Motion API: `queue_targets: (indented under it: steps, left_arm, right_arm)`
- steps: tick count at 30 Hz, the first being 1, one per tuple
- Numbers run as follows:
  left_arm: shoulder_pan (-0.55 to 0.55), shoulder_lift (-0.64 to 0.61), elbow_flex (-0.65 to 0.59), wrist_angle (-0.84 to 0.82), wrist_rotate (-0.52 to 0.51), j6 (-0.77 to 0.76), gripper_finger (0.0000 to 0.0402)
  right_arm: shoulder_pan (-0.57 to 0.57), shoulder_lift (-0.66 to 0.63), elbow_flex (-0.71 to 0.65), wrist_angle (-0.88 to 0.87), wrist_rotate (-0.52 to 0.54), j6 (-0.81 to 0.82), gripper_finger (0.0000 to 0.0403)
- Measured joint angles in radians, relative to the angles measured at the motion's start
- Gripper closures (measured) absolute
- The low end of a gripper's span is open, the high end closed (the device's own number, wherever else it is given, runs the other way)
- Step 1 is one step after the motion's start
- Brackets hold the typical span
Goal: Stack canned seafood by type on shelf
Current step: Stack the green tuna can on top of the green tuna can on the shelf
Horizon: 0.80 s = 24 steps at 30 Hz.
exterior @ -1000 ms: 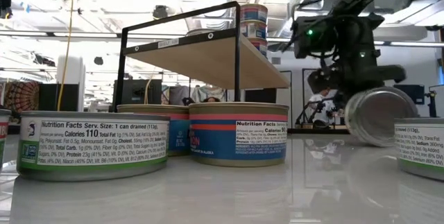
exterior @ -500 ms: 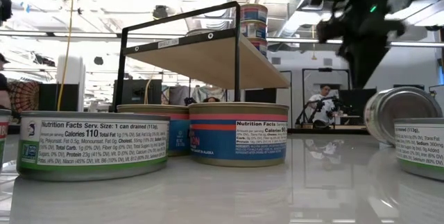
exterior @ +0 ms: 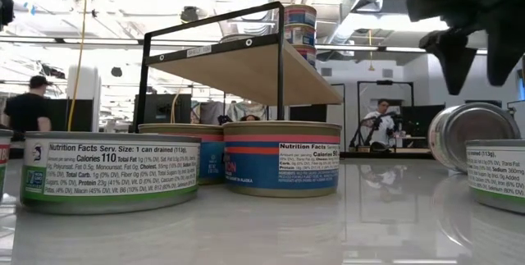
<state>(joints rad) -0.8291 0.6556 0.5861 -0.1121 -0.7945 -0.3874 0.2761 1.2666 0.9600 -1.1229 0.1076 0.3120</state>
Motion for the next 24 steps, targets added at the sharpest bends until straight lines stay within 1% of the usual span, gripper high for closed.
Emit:
queue_targets:
  steps: [2, 4, 10, 14, 18, 22, 24]
  left_arm:
    - [0.000, 0.000, 0.000, -0.005, -0.002, 0.001, 0.0114]
    - [0.000, 0.000, 0.000, -0.004, -0.002, 0.001, 0.0114]
    - [0.000, -0.002, 0.000, -0.004, 0.005, 0.000, 0.0114]
    - [0.000, -0.002, 0.001, -0.003, 0.025, -0.003, 0.0114]
    - [0.000, -0.002, 0.002, -0.005, 0.031, -0.018, 0.0114]
    - [0.000, -0.002, 0.002, -0.005, 0.026, -0.019, 0.0114]
    - [0.000, -0.002, 0.002, -0.005, 0.011, -0.019, 0.0114]
  right_arm:
    - [0.018, 0.029, 0.000, 0.000, 0.058, 0.004, 0.0051]
    - [0.023, 0.057, 0.000, 0.007, 0.086, 0.019, 0.0062]
    - [0.018, 0.132, 0.000, 0.097, 0.055, 0.039, 0.0094]
    - [0.019, 0.192, 0.000, 0.097, 0.052, 0.040, 0.0122]
    - [0.035, 0.251, 0.000, 0.111, 0.067, 0.040, 0.0169]
    - [0.064, 0.273, 0.000, 0.113, 0.103, 0.056, 0.0239]
    - [0.081, 0.265, 0.000, 0.109, 0.132, 0.069, 0.0245]
